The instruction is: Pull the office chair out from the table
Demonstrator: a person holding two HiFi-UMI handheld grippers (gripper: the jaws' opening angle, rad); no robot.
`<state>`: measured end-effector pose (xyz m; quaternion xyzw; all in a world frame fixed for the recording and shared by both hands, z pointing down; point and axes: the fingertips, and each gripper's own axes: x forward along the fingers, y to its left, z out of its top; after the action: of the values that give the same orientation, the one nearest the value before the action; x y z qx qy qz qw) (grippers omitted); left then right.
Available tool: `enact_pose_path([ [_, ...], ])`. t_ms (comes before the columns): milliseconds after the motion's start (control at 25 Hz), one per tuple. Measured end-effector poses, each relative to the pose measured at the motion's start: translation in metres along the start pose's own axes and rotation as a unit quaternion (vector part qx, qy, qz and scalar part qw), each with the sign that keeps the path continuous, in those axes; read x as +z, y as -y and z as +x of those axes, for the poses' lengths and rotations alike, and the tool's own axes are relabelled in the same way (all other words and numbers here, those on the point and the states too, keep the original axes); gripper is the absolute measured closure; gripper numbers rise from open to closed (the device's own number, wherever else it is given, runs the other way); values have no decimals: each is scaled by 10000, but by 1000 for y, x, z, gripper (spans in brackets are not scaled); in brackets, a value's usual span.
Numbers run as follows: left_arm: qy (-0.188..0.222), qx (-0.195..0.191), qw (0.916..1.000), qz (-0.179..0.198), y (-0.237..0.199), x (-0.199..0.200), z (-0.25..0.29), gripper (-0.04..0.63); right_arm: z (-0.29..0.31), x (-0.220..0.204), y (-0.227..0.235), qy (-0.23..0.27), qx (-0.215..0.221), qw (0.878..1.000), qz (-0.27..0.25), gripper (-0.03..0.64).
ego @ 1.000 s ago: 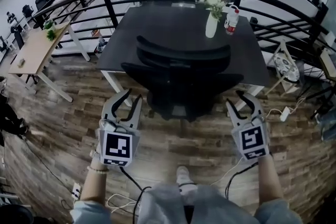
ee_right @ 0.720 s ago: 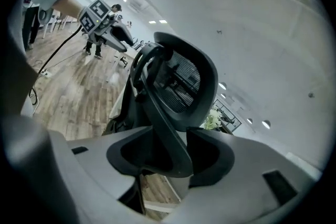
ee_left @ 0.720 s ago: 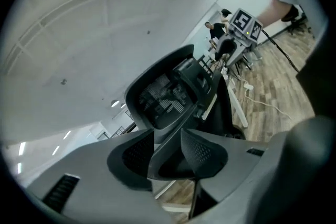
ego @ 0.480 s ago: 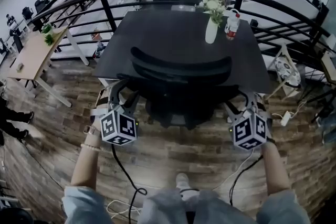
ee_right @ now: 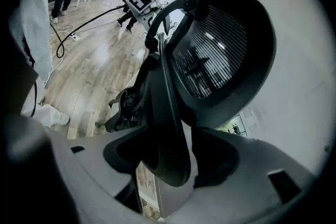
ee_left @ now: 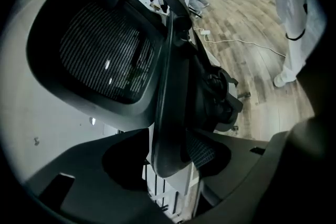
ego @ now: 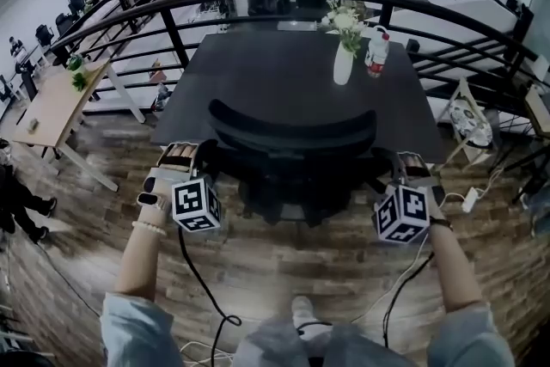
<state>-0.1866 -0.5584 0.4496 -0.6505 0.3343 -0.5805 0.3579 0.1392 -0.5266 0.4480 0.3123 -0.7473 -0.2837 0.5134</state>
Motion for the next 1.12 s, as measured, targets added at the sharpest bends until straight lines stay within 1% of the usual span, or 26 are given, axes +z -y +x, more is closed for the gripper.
enact_pose_path([
  [160, -106, -102, 9999, 63, 1, -1, 11, 373, 9, -4, -3, -120, 136, 9997, -141, 359],
  [240, -100, -117, 9999, 3, 2, -1, 13, 385, 12, -3, -4, -155, 151, 9996, -201, 359],
  [320, -93, -141, 9998, -128, 2, 0, 12, 387, 14, -3, -4, -234, 98, 9990, -377, 365],
  [400, -86, -140, 9998, -123, 3, 0, 10, 387, 15, -5, -4, -352, -52, 9969, -703, 385],
  [480, -102, -130, 9999, 14, 5, 0, 9, 393, 16, -6, -2, -402, -173, 9951, -891, 439],
  [600, -276, -114, 9994, 181, 6, -5, 13, 397, 17, -7, -2, -429, -150, 9946, -934, 443],
  [720, -353, -151, 9990, 239, 6, -8, 12, 399, 16, -5, -6, -444, -136, 9945, -935, 445],
  [840, -327, -161, 9991, 203, 7, -6, 9, 399, 14, -4, -7, -437, -131, 9946, -931, 445],
  [1000, -423, -158, 9988, 177, 7, -8, 8, 399, 13, -4, -6, -446, -154, 9947, -912, 445],
  [1120, -370, -201, 9991, 76, 12, -5, 3, 397, 10, -4, -9, -463, -154, 9950, -872, 445],
])
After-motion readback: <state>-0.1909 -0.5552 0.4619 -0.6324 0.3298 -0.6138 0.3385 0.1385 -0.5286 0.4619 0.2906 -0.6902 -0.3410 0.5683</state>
